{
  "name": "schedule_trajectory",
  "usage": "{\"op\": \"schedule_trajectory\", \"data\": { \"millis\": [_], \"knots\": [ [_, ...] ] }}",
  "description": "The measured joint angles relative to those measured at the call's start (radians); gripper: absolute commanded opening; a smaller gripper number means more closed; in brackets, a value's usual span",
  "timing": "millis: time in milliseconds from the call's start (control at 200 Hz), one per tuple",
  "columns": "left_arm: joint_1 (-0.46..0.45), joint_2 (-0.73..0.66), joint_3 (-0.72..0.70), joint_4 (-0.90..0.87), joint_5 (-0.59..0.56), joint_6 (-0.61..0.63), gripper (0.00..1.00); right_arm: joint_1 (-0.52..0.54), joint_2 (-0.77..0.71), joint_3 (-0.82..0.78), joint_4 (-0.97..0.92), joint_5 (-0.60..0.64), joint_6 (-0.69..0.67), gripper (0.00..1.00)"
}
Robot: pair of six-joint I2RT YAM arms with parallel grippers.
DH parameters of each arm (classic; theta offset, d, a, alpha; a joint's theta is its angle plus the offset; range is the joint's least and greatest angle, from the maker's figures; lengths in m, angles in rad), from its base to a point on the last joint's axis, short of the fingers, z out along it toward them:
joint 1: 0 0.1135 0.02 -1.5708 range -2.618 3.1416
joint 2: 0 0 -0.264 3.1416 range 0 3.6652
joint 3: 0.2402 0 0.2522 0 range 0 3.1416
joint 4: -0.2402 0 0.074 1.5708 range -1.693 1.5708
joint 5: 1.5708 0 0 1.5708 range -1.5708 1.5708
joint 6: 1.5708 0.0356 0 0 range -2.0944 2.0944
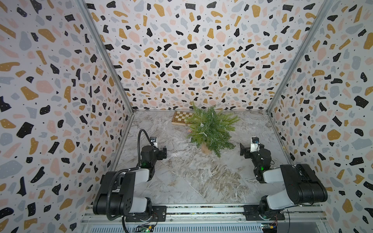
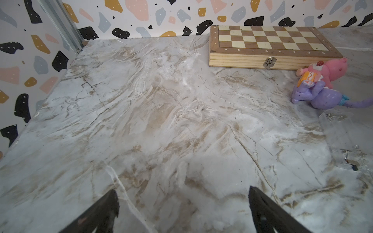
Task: Remove string lights from the small christmas tree
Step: Pick up the light string from the Christmas tree.
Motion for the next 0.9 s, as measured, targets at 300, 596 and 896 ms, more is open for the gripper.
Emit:
{"op": "schedule_trajectory", "data": {
  "millis": [300,596,896],
  "knots": [
    [0.000,0.000,0.000,0.000,0.000,0.000,0.99,0.000,0.000,0.000,0.000,0.000,0.000,0.99],
    [0.000,-0.008,0.003,-0.014,0.012,0.006,0.99,0.000,0.000,0.000,0.002,0.008,0.001,0.99],
    [0.000,-0.239,0.192,-0.333,0.004,-0.053,0.99,0.041,-0.100,0.023,-0.111,0.107,0.014,0.99]
  ]
}}
